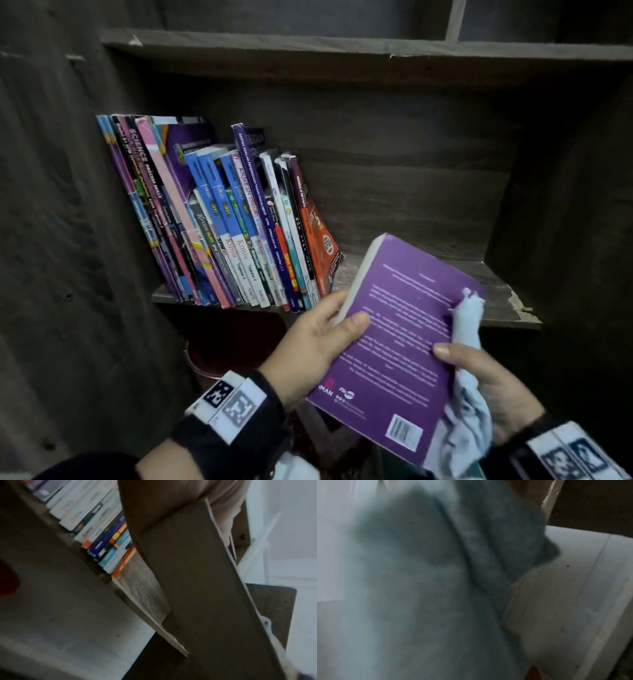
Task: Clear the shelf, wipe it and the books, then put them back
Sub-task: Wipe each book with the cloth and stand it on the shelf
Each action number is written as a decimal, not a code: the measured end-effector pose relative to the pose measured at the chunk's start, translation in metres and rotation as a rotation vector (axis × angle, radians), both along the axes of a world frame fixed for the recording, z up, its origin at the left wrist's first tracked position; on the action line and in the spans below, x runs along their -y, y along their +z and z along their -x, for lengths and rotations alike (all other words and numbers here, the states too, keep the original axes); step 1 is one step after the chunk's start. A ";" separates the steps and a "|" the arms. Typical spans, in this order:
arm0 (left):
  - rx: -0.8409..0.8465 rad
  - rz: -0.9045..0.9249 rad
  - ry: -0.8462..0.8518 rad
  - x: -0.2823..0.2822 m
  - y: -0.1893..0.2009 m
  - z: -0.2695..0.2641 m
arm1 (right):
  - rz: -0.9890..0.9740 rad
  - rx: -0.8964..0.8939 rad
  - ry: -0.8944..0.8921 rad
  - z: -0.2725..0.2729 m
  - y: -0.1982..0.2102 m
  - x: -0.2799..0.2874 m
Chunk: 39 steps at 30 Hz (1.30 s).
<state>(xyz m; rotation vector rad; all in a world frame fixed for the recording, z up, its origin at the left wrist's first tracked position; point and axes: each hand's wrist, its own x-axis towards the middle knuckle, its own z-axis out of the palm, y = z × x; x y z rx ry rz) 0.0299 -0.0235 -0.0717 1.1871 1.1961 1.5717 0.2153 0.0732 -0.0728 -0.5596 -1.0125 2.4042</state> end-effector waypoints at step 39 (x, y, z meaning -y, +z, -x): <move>-0.255 0.122 0.540 -0.032 0.014 0.098 | -0.626 0.462 -0.363 0.203 -0.028 -0.129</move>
